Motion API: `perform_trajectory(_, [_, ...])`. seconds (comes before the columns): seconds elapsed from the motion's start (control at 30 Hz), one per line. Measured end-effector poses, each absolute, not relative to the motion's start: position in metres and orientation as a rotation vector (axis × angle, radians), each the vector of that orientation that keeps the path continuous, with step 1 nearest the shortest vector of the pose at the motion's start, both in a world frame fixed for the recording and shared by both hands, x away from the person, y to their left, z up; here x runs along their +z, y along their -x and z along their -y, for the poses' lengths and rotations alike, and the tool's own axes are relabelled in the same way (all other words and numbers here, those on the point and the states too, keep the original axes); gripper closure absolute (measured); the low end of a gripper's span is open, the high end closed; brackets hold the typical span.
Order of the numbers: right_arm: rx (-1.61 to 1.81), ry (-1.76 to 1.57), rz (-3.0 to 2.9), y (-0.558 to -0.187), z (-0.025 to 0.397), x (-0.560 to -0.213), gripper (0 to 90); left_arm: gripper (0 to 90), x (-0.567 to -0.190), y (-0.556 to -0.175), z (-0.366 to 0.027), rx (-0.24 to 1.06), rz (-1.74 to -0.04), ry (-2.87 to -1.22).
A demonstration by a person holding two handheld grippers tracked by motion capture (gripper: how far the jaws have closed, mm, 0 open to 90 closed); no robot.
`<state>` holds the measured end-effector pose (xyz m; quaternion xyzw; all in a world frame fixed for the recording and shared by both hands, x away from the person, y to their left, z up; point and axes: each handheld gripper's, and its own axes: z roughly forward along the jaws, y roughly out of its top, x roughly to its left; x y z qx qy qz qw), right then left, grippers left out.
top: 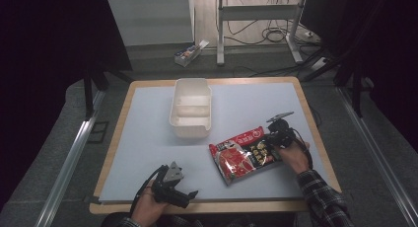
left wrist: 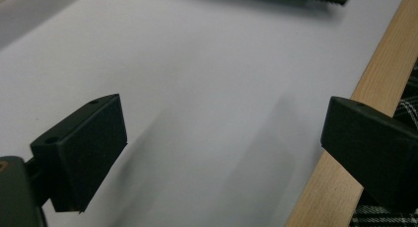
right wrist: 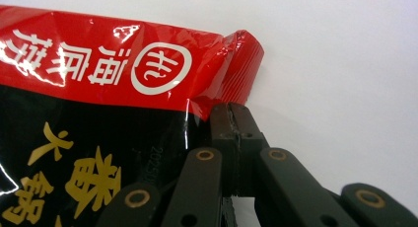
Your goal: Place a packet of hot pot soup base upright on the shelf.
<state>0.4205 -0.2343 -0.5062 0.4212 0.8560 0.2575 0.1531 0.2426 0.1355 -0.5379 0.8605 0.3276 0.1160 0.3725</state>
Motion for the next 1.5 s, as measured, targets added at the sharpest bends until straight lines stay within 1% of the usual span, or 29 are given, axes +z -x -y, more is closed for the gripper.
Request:
perform_trajectory(0.1, [0.729,-1.159,-2.468,-0.419,0.230,-0.505,89.1,4.4,-0.537,-0.244,-0.136,0.293,-0.850,-2.204])
perform_trajectory(0.23, [0.793,-1.135,-2.464,-0.418,0.238,-0.504,88.5,4.7,-0.535,-0.248,-0.134,0.300,-0.852,-2.209])
perform_trajectory(0.27, [0.791,-1.117,-2.438,-0.414,0.244,-0.502,83.9,4.9,-0.532,-0.251,-0.134,0.286,-0.840,-2.188])
perform_trajectory(0.33, [0.790,-1.111,-2.427,-0.413,0.246,-0.500,82.1,5.4,-0.530,-0.253,-0.133,0.274,-0.834,-2.178])
perform_trajectory(0.37, [0.851,-1.114,-2.401,-0.409,0.252,-0.495,73.8,6.8,-0.528,-0.256,-0.131,0.268,-0.824,-2.175])
perform_trajectory(0.4, [0.851,-1.114,-2.401,-0.409,0.252,-0.495,73.8,6.8,-0.527,-0.257,-0.129,0.266,-0.817,-2.176])
perform_trajectory(0.43, [0.869,-1.117,-2.399,-0.407,0.254,-0.493,69.7,7.5,-0.526,-0.259,-0.127,0.263,-0.807,-2.176])
perform_trajectory(0.47, [0.892,-1.105,-2.390,-0.401,0.256,-0.489,58.8,9.1,-0.524,-0.263,-0.122,0.260,-0.785,-2.176])
perform_trajectory(0.6, [0.934,-1.066,-2.371,-0.390,0.256,-0.484,39.1,16.4,-0.519,-0.271,-0.111,0.268,-0.734,-2.179])
perform_trajectory(0.67, [0.973,-1.052,-2.371,-0.384,0.256,-0.481,30.8,22.1,-0.518,-0.274,-0.108,0.267,-0.724,-2.175])
perform_trajectory(0.77, [1.008,-1.016,-2.436,-0.377,0.256,-0.481,17.6,33.8,-0.513,-0.285,-0.099,0.259,-0.682,-2.168])
perform_trajectory(0.87, [0.984,-1.004,-2.490,-0.370,0.257,-0.485,6.2,48.6,-0.512,-0.291,-0.092,0.238,-0.653,-2.162])
perform_trajectory(0.97, [0.951,-0.995,-2.493,-0.363,0.258,-0.488,0.5,62.5,-0.511,-0.295,-0.087,0.236,-0.637,-2.161])
perform_trajectory(1.0, [0.951,-0.995,-2.493,-0.363,0.258,-0.488,0.5,62.5,-0.510,-0.297,-0.085,0.235,-0.633,-2.159])
perform_trajectory(1.03, [0.952,-1.006,-2.484,-0.360,0.261,-0.488,0.0,73.3,-0.510,-0.299,-0.083,0.229,-0.628,-2.151])
perform_trajectory(1.07, [0.952,-1.006,-2.484,-0.360,0.261,-0.488,0.0,73.3,-0.509,-0.301,-0.081,0.223,-0.626,-2.141])
perform_trajectory(1.13, [0.985,-1.022,-2.474,-0.356,0.263,-0.487,0.0,82.8,-0.508,-0.305,-0.077,0.226,-0.628,-2.128])
perform_trajectory(1.2, [0.996,-1.025,-2.473,-0.352,0.266,-0.487,0.0,89.8,-0.508,-0.309,-0.073,0.233,-0.619,-2.120])
perform_trajectory(1.4, [0.985,-1.027,-2.462,-0.342,0.272,-0.490,0.0,90.0,-0.515,-0.319,-0.059,0.232,-0.617,-2.128])
perform_trajectory(1.5, [0.994,-1.068,-2.445,-0.340,0.276,-0.492,0.0,90.0,-0.523,-0.320,-0.055,0.237,-0.614,-2.158])
